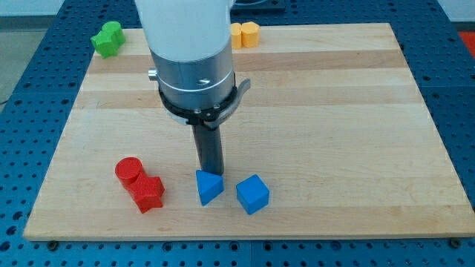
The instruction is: Slide blue triangle along with blue cube down a bit
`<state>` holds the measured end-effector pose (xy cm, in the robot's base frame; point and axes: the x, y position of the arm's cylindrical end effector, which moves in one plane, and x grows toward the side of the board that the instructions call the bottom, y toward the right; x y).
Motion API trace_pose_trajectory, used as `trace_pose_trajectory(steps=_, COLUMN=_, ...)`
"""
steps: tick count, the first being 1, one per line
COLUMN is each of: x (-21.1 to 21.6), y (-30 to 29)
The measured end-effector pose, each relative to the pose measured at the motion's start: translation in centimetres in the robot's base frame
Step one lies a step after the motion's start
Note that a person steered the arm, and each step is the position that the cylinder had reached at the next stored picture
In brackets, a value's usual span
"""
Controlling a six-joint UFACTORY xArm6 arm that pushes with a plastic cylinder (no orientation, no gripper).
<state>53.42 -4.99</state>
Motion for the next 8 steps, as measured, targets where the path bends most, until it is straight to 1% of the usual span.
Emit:
trace_pose_trajectory(steps=1, x=-0.3, y=-0.1)
trace_pose_trajectory(steps=3, x=-1.1, y=-4.7)
trace_pose_trajectory(steps=4, x=0.4, y=-5.9)
trace_pose_trajectory(steps=5, x=2.0, y=-5.3)
trace_pose_trajectory(steps=7, x=2.2, y=0.4)
trace_pose_trajectory(steps=8, x=1.2, y=1.4)
